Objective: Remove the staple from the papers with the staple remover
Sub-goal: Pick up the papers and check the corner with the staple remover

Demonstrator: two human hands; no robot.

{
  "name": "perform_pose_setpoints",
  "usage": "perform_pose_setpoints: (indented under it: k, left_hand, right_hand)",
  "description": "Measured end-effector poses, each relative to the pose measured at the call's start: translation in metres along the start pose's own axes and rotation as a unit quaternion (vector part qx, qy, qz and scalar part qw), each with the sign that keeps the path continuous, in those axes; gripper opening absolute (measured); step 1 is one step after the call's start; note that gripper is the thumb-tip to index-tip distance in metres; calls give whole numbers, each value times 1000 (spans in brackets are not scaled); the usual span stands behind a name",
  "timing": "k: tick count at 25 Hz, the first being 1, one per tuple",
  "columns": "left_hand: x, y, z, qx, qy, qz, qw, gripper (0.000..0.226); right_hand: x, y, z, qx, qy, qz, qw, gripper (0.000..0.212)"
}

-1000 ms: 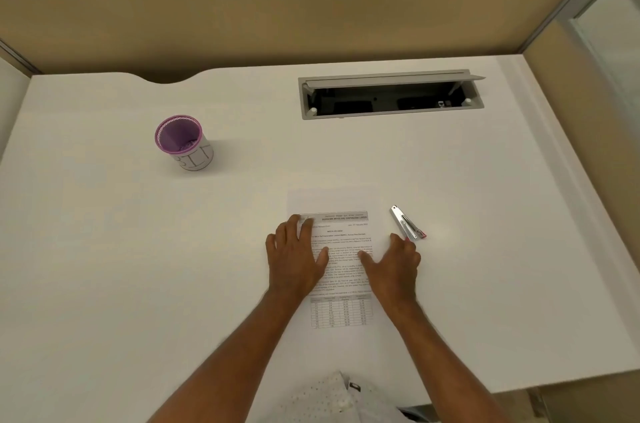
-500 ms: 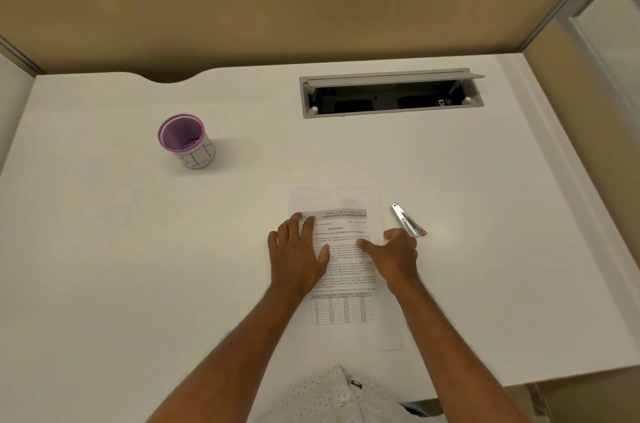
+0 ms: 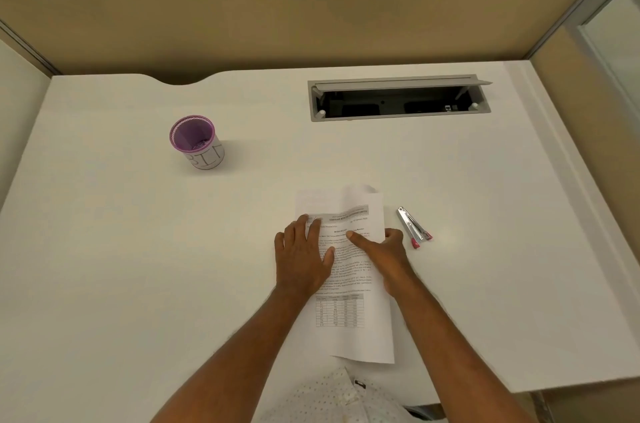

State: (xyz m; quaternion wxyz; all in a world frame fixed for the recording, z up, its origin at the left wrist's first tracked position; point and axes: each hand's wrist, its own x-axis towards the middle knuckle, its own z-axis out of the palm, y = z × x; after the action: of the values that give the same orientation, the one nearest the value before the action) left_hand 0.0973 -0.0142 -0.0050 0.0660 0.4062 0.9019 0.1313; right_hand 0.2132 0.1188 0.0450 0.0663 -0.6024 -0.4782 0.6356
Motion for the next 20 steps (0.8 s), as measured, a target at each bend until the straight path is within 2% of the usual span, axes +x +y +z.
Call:
perform_pose_setpoints:
  k: [3, 7, 9, 10, 11, 12, 13, 14, 15, 16, 18, 20]
  left_hand:
    - [0, 0, 1, -1, -11, -5, 1000, 67]
    - [1, 0, -4, -21, -23, -4, 999, 67]
    - [3, 2, -11, -93, -25, -33, 995, 74]
    - [6, 3, -17, -165, -16, -70, 984, 81]
    - [12, 3, -25, -267, -4, -121, 956, 91]
    - [20, 1, -36, -392, 4, -178, 903, 101]
    - [28, -1, -50, -513, 3, -221, 829, 107]
    - [36, -5, -66, -601, -12, -234, 764, 104]
    - [45, -10, -80, -655, -35, -224, 721, 92]
    - [53, -14, -96, -677, -51, -192, 709, 72]
    - [67, -14, -128, -684, -47, -122, 717, 35]
    - [78, -5, -162, -674, -5, -83, 734, 19]
  right_hand:
    - [-2, -4, -11, 58, -36, 15, 998, 47]
    - [-8, -4, -20, -7, -24, -58, 998, 29]
    - [-15, -7, -21, -45, -30, -107, 993, 25]
    - [-19, -10, -21, -49, -31, -128, 990, 24]
    - [-22, -15, -23, -49, -38, -149, 987, 23]
    - [-26, -21, -24, -46, -49, -171, 983, 22]
    - [-30, -27, -26, -43, -62, -190, 979, 21]
    - [-34, -36, -28, -38, -70, -207, 975, 21]
    - [-38, -44, -29, -30, -72, -221, 972, 21]
    - [-42, -53, -31, -16, -67, -234, 970, 20]
    - [-51, -75, -33, 19, -57, -263, 963, 21]
    - [-59, -97, -32, 42, -51, -295, 953, 24]
